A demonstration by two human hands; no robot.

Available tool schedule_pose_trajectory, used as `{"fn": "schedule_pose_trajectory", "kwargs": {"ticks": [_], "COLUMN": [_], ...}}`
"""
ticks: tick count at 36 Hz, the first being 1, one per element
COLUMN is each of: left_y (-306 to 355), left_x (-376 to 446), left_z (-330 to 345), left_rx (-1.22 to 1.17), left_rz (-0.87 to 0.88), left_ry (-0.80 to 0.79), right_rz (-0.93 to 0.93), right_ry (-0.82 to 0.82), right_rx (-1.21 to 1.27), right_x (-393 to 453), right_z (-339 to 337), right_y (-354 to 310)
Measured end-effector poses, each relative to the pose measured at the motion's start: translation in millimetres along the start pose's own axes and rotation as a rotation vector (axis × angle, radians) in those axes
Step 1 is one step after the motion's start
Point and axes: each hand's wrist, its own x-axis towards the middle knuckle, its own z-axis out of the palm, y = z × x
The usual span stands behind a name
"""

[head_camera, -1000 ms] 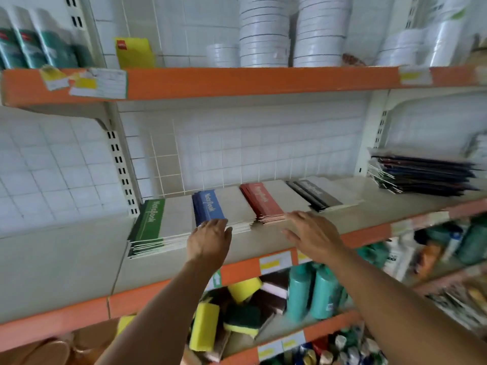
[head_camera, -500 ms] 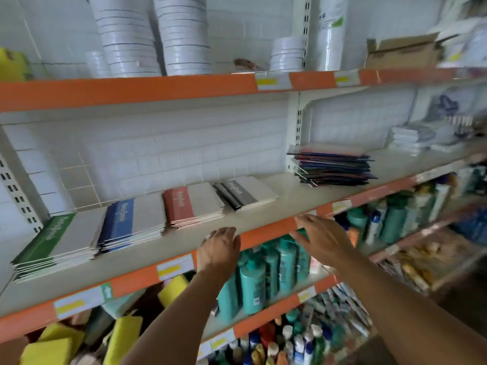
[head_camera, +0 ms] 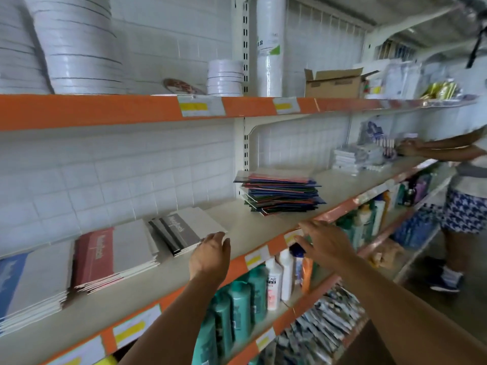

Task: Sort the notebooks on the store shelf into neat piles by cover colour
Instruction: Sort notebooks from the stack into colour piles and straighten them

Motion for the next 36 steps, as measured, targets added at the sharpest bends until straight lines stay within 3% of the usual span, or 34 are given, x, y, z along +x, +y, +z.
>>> {"fn": "schedule_pose_trajectory", "kwargs": {"ticks": [14,25,36], "left_y": [69.1,155.8,183.2], "left_x": [73.7,113.7,139.5], "left_z": [47.2,97.7,107.3], "left_rx": [0.084,0.085,0.155], "left_rz": [0.058,-0.088,-0.188], "left_ry": [0.025,0.168,0.218], "right_rz": [0.039,-0.203,-0.390], "right_ry": [0.045,0.047,-0.059], "right_rx": [-0.003,0.039,0.170], "right_x": [67.3,153.4,216.3], "right_z": [13.0,27.1,44.1], "right_y": [89.9,180.0,180.8]}}
